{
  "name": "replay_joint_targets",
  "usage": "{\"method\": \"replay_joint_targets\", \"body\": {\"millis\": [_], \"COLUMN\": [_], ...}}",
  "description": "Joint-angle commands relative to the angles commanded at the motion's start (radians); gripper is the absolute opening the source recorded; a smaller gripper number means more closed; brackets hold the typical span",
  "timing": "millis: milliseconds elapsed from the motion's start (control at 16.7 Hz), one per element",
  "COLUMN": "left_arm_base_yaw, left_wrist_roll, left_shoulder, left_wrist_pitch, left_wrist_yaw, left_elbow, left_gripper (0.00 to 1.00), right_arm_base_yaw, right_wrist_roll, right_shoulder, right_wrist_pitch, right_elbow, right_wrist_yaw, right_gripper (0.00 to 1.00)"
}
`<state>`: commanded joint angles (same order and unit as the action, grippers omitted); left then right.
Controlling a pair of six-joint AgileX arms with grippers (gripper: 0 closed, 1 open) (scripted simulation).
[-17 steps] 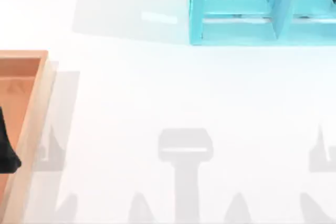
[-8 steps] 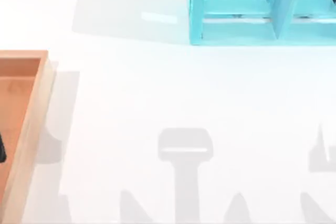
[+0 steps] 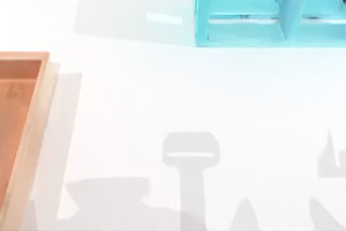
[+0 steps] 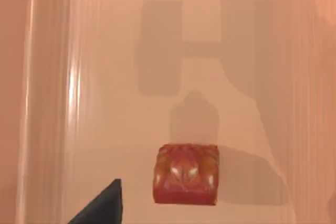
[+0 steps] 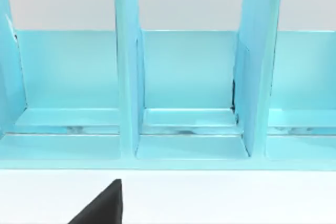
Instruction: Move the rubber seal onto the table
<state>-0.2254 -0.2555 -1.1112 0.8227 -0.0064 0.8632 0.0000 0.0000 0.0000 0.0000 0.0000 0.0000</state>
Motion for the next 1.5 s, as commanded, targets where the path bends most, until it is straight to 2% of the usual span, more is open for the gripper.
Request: {"method": "replay_joint_targets", "body": {"millis": [300,600,960,1500], "left_arm_base_yaw": [-0.079,-0.109,-0.106,-0.114], "left_wrist_roll": [-0.072,-0.100,-0.100,-0.108], "left_shoulder": [-0.383,-0.506,-0.516,-0.620], "left_wrist_pitch": [0.271,0.374,0.356,0.048], "left_wrist_yaw": [0.000,0.004,0.004,0.004], "left_elbow": [0.278,0.381,0.369,0.167], "left_gripper": [1.00,1.00,1.00,1.00], "right_arm_base_yaw": [0.000,0.000,0.000,0.000], "right_wrist_roll": [0.000,0.000,0.000,0.000], "right_shoulder": [0.000,0.000,0.000,0.000], "right_wrist_pitch": [0.000,0.000,0.000,0.000], "right_elbow": [0.000,0.000,0.000,0.000], "right_wrist_yaw": [0.000,0.000,0.000,0.000], "right_gripper": [1.00,1.00,1.00,1.00]}}
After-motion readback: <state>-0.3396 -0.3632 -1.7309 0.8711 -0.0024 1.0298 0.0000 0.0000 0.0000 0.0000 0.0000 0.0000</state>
